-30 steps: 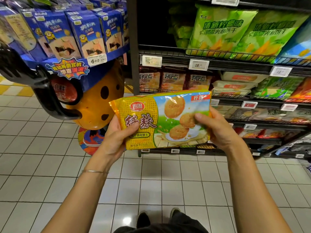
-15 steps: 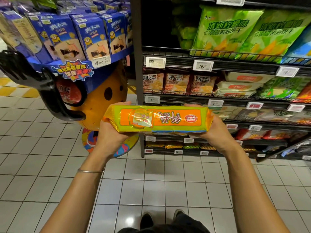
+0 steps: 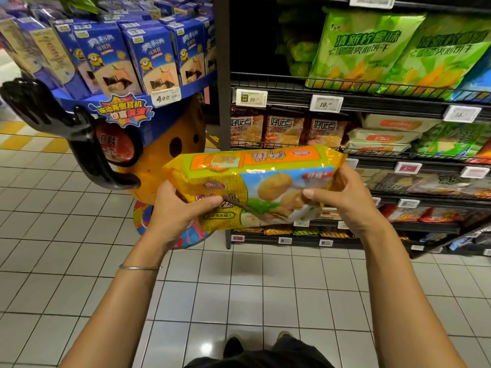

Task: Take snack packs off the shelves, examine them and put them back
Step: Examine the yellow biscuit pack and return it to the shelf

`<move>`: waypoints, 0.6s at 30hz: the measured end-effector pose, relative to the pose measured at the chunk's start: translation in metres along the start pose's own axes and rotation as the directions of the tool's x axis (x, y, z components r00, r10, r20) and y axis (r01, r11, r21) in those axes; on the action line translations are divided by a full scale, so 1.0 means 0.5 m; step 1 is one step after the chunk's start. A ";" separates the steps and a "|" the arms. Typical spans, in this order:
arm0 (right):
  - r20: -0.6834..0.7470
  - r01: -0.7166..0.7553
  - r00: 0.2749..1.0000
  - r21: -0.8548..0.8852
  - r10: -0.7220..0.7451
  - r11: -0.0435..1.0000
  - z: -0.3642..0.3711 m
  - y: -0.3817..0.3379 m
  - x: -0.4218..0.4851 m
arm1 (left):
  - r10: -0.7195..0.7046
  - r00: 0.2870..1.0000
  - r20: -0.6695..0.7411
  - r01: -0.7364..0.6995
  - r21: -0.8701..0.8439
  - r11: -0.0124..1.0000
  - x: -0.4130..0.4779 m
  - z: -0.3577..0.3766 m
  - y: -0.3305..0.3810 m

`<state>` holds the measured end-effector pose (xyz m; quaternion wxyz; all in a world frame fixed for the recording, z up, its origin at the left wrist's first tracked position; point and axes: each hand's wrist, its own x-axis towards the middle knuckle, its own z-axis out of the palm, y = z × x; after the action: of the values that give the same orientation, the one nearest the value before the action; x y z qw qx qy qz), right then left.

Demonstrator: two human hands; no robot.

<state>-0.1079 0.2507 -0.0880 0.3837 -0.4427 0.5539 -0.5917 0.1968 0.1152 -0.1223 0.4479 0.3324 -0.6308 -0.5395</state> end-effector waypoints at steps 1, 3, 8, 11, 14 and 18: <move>-0.011 -0.005 1.000 0.014 0.005 1.000 -0.001 0.001 0.002 | -0.034 0.999 0.018 0.034 -0.010 0.999 -0.001 0.002 0.007; -0.033 -0.032 0.999 0.031 0.033 0.999 0.001 0.005 0.004 | -0.100 0.993 0.068 0.102 -0.022 0.995 0.000 0.006 0.016; -0.080 -0.146 0.984 0.169 0.161 0.975 0.015 0.014 0.001 | -0.260 0.953 0.157 0.283 -0.145 0.948 0.006 0.006 0.034; -0.088 -0.248 0.953 0.320 0.290 0.914 0.024 0.017 -0.001 | -0.267 0.939 0.216 0.328 -0.329 0.886 0.000 0.000 0.041; 0.007 -0.334 0.916 0.564 0.400 0.755 0.042 0.030 -0.003 | -0.236 0.922 0.308 0.375 -0.555 0.742 -0.006 0.008 0.045; 0.198 -0.445 0.874 0.693 0.444 0.567 0.094 0.053 -0.005 | -0.144 0.925 0.352 0.342 -0.605 0.719 -0.024 0.051 0.041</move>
<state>-0.0634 0.2355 -0.1150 0.6619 -0.1030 0.3692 -0.6442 0.1790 0.1399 -0.1052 0.3662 0.1548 -0.4080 -0.8219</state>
